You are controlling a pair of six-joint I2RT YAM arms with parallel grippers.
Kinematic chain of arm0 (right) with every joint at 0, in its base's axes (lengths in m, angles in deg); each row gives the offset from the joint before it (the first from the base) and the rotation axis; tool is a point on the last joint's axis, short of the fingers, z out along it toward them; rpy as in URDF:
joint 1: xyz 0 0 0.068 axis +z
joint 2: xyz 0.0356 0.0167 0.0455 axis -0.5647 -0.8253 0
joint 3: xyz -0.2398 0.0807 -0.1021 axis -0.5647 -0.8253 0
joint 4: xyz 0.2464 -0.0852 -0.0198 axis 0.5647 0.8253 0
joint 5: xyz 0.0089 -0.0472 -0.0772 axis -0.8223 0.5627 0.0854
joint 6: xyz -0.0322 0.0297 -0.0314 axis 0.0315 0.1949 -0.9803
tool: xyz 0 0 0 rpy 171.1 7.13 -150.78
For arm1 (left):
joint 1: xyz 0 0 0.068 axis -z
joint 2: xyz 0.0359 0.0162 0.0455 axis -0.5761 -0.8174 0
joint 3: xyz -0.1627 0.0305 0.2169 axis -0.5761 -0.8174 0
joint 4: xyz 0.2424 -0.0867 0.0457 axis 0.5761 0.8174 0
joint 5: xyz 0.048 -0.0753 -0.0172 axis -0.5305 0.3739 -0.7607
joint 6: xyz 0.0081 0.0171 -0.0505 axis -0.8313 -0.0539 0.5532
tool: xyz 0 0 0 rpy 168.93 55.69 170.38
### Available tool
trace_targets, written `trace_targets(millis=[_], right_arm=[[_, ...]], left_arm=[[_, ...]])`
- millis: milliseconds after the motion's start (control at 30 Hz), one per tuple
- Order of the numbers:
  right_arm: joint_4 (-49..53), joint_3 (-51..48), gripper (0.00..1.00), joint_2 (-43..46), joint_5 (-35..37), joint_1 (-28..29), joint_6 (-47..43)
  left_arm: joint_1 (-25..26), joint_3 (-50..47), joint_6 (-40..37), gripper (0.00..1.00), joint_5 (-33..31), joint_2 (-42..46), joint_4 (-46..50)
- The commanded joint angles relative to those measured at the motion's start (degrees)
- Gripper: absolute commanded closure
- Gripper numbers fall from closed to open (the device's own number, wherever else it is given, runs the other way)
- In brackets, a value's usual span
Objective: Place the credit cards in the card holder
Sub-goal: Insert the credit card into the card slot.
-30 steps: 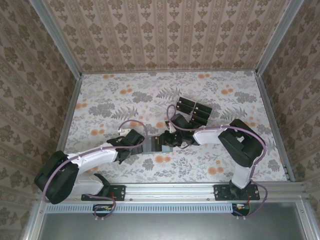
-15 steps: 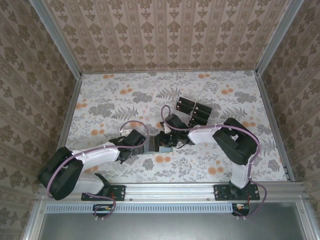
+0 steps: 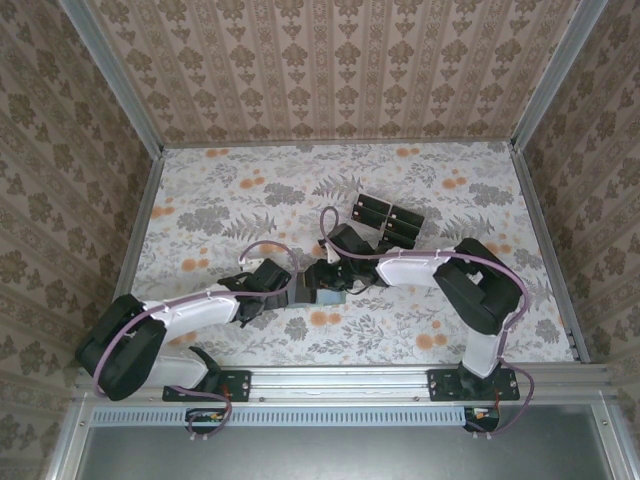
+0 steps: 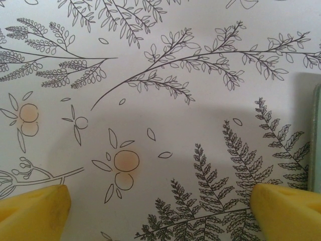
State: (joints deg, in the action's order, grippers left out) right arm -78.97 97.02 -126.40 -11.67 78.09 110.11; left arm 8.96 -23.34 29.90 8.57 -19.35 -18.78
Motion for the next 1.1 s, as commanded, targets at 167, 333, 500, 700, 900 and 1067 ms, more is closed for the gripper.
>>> trace_targets(millis=[167,333,500,700,900,1067], right_arm=[[6.0,1.6,0.63,0.7,5.4,-0.2,-3.1],[5.0,2.3,0.63,-0.5,4.6,-0.2,-2.8],[5.0,3.7,0.63,-2.5,4.1,-0.3,-3.0],[4.8,5.8,0.64,-5.0,3.1,-0.1,-2.8],[4.4,7.8,0.64,-7.0,1.8,-0.1,-2.5],[4.3,9.0,0.65,-8.3,1.1,0.3,-2.1]], left_arm=[[-0.6,0.3,-1.0,0.00,-1.3,3.1,4.0],[-1.1,0.1,-1.2,0.00,-1.5,2.5,3.8],[-1.4,-0.2,-1.4,0.00,-1.4,1.2,2.9],[-1.5,-0.4,-1.5,0.00,-1.1,-0.3,1.5],[-1.5,-0.4,-1.5,0.00,-0.6,-1.8,0.4],[-1.5,-0.5,-1.5,0.00,-0.3,-2.5,-0.6]])
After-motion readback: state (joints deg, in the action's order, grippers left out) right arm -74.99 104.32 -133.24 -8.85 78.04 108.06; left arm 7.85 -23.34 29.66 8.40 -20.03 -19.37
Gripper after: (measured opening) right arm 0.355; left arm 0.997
